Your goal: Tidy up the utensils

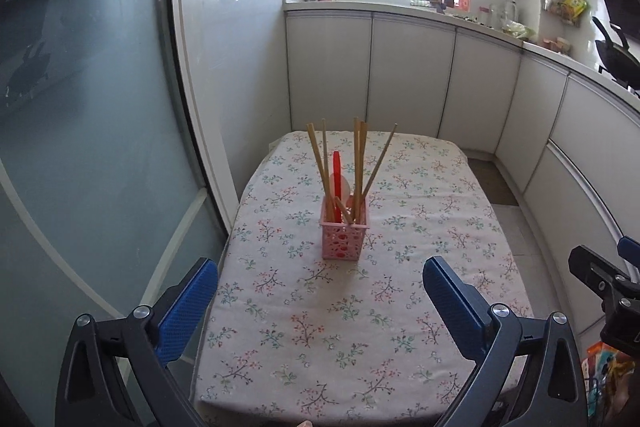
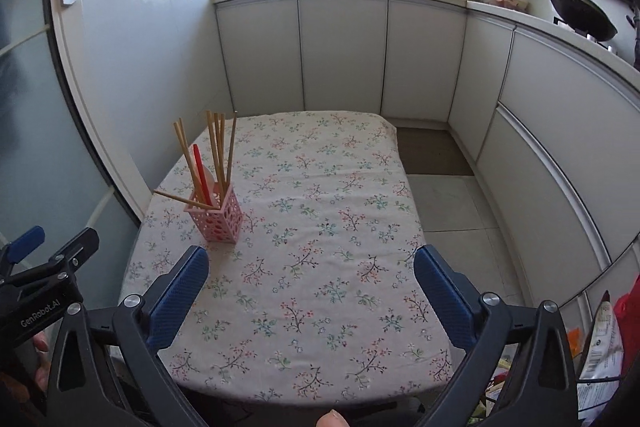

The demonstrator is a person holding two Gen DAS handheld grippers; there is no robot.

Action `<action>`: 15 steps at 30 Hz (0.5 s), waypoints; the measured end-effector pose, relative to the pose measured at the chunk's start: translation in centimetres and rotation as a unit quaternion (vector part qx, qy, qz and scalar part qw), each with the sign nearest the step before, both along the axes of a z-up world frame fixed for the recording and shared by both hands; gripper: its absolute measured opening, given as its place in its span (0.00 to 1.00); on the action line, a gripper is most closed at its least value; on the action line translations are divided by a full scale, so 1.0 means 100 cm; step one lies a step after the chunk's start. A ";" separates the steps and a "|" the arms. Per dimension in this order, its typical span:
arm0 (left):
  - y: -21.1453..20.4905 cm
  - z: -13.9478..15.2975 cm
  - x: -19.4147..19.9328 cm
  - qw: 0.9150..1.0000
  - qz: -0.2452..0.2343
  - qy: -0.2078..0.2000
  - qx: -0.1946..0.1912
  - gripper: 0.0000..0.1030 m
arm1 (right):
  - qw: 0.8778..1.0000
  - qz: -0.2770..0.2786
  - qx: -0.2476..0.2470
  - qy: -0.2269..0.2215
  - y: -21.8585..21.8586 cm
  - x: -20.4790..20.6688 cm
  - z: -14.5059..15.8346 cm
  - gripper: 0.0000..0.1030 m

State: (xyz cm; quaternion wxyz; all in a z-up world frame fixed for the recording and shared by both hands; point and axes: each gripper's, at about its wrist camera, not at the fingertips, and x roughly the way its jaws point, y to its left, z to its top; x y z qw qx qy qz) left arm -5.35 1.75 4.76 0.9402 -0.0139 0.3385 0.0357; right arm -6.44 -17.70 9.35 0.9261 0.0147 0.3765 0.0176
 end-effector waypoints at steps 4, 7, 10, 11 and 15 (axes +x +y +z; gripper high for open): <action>-0.007 0.001 -0.008 1.000 -0.011 0.001 0.001 1.00 | 1.000 -0.010 -0.008 0.001 -0.004 -0.010 0.002 1.00; -0.010 0.000 -0.010 1.000 -0.015 0.003 0.004 1.00 | 1.000 -0.013 -0.001 0.004 -0.005 -0.010 0.002 1.00; -0.014 0.000 -0.011 1.000 -0.016 0.005 0.008 1.00 | 1.000 -0.016 -0.002 0.008 -0.005 -0.009 0.000 1.00; -0.015 0.000 -0.012 1.000 -0.017 0.004 0.009 1.00 | 1.000 -0.016 -0.002 0.008 -0.005 -0.009 0.000 1.00; -0.018 -0.002 -0.012 1.000 -0.021 0.005 0.009 1.00 | 1.000 -0.015 -0.001 0.008 -0.004 -0.009 0.000 1.00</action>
